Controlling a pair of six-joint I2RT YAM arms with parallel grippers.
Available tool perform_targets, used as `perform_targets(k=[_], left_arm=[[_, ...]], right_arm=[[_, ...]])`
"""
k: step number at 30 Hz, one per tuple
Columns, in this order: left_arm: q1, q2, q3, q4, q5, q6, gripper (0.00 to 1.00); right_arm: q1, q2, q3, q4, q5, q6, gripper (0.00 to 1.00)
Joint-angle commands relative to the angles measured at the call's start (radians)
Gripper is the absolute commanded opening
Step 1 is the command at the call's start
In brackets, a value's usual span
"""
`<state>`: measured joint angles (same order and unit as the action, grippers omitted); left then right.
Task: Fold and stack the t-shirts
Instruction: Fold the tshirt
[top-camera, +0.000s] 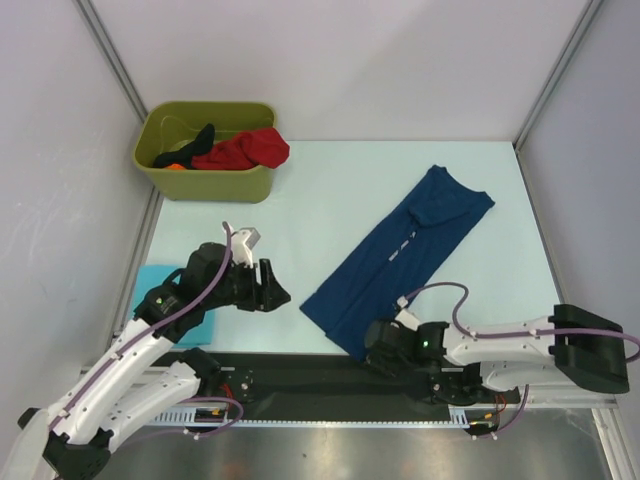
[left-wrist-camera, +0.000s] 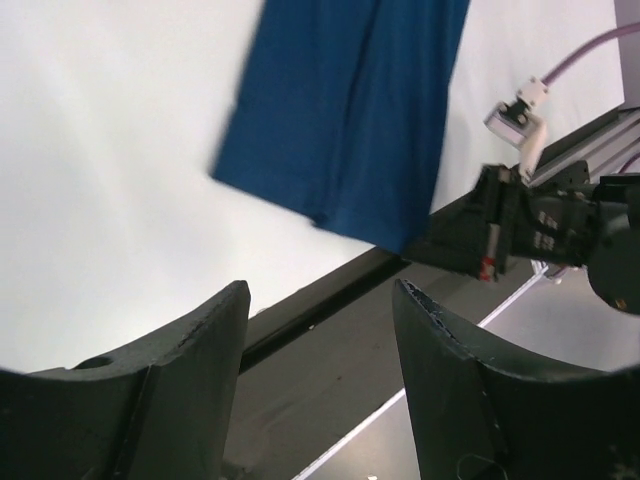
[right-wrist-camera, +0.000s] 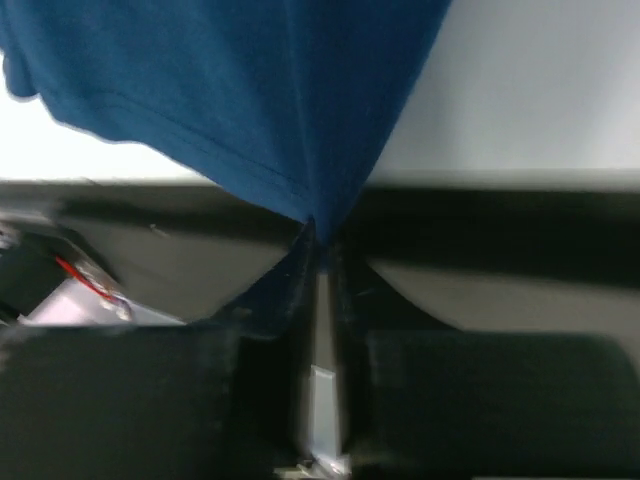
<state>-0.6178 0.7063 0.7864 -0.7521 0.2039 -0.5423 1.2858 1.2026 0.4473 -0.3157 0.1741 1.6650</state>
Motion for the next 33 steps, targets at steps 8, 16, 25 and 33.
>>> perform_targets(k=[8, 16, 25, 33], left_arm=[[-0.017, 0.169, -0.035, 0.070, 0.075, 0.065, 0.76], [-0.017, 0.343, 0.097, 0.143, 0.097, 0.105, 0.75], [-0.019, 0.479, 0.183, 0.143, 0.074, 0.084, 0.74], [-0.014, 0.596, 0.217, 0.155, 0.003, 0.055, 0.73]], right_arm=[[0.058, -0.199, 0.215, -0.581, 0.162, -0.072, 0.51], [-0.827, -0.238, 0.425, -0.590, -0.010, -0.693, 0.65], [-1.427, 0.280, 0.724, -0.292, -0.236, -1.077, 0.69], [-1.580, 0.619, 0.921, -0.106, -0.226, -1.176, 0.62]])
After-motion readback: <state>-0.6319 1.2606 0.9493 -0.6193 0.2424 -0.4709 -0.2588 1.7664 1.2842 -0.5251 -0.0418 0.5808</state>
